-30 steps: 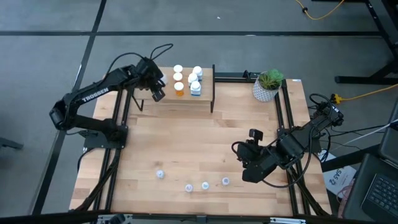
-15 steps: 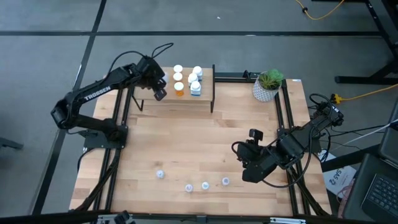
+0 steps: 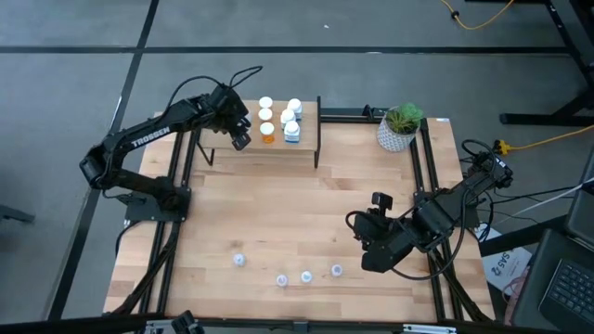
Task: Pick and place medicine bottles onto shelf by color
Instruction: Put the transparent pill bottle on the shelf aligned with the transparent pill bottle, then put the transparent pill bottle on the shelf aligned with the transparent pill bottles
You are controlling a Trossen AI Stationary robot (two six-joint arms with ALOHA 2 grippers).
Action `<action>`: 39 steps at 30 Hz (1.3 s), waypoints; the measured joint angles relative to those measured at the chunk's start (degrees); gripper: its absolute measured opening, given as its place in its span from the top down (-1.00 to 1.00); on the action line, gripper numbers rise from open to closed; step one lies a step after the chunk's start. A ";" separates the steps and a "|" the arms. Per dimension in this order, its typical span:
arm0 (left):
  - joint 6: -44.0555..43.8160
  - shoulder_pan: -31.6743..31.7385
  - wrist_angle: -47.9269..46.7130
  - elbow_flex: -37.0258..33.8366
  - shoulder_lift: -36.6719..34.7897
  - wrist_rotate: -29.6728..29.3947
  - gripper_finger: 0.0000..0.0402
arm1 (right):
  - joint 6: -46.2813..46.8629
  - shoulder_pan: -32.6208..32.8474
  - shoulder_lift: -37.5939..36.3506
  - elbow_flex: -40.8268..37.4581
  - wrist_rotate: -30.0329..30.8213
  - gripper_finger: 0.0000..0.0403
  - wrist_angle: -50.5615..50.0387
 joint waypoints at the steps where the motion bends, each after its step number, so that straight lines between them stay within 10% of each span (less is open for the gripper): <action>1: 0.55 0.04 -0.04 0.10 0.00 -0.28 0.12 | 0.00 -0.01 0.00 0.00 0.00 0.15 0.00; 16: -6.69 -2.03 -12.73 18.79 -0.02 2.96 0.04 | -0.02 -0.01 0.00 0.00 0.00 0.15 -0.20; 24: -19.38 -19.17 -25.67 19.63 -1.22 17.57 0.06 | 0.21 -0.01 0.00 0.00 -0.02 0.15 -0.17; 39: -35.83 -63.08 20.26 7.49 12.21 -1.80 0.06 | 3.37 5.59 0.00 0.00 -2.05 0.15 -0.79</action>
